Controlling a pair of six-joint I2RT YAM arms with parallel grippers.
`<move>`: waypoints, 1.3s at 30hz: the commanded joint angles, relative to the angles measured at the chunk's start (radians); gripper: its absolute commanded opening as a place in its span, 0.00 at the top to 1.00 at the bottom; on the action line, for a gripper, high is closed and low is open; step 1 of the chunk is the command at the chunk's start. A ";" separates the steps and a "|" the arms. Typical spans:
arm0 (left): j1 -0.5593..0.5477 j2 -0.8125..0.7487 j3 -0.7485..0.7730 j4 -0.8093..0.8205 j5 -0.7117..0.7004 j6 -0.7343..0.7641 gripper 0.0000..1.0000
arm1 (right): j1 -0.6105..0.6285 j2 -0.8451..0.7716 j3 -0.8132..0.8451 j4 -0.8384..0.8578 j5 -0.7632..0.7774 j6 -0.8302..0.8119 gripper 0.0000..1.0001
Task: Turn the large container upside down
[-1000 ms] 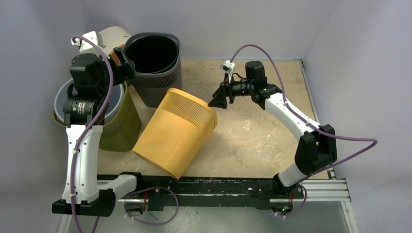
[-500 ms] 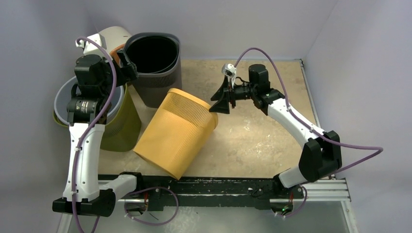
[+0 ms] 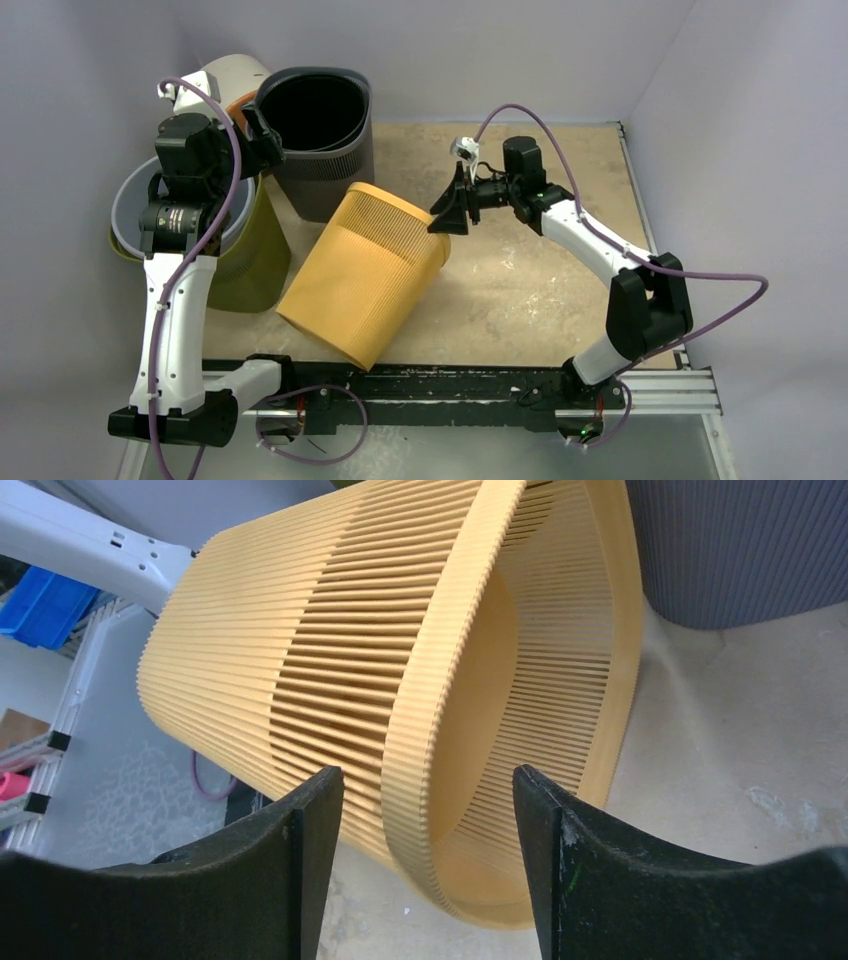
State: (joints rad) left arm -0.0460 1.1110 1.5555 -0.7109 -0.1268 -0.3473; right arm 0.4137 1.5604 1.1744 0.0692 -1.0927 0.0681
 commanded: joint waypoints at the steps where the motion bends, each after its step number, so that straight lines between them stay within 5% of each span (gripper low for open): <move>1: 0.006 -0.019 -0.005 0.056 0.010 0.004 0.17 | 0.014 0.002 0.004 0.053 -0.044 0.013 0.37; 12: 0.006 -0.027 -0.014 0.058 0.015 -0.004 0.17 | 0.087 0.040 -0.013 0.126 -0.048 0.060 0.46; 14: 0.006 -0.027 -0.010 0.056 0.014 -0.002 0.17 | 0.099 0.050 -0.012 0.131 -0.047 0.066 0.54; 18: 0.006 -0.029 -0.004 0.054 0.012 -0.002 0.17 | 0.102 0.059 -0.004 0.131 -0.064 0.080 0.96; 21: 0.006 -0.027 0.003 0.054 0.014 -0.005 0.17 | 0.102 0.049 -0.009 0.193 -0.098 0.137 1.00; 24: 0.006 -0.023 0.020 0.050 0.015 -0.009 0.17 | 0.102 0.013 -0.076 0.489 -0.176 0.357 1.00; 31: 0.006 0.018 0.125 0.004 0.010 -0.017 0.17 | 0.088 0.122 -0.216 1.905 -0.189 1.396 1.00; 32: 0.006 0.022 0.134 0.002 0.013 -0.020 0.17 | 0.088 0.159 -0.165 1.956 -0.174 1.492 1.00; 39: 0.006 0.050 0.215 -0.022 0.006 -0.021 0.17 | 0.096 0.245 -0.082 1.963 -0.098 1.485 1.00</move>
State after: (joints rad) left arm -0.0460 1.1473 1.6962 -0.7292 -0.1181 -0.3584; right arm 0.5114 1.8164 1.0149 1.4384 -1.2652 1.4315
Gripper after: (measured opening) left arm 0.828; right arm 0.060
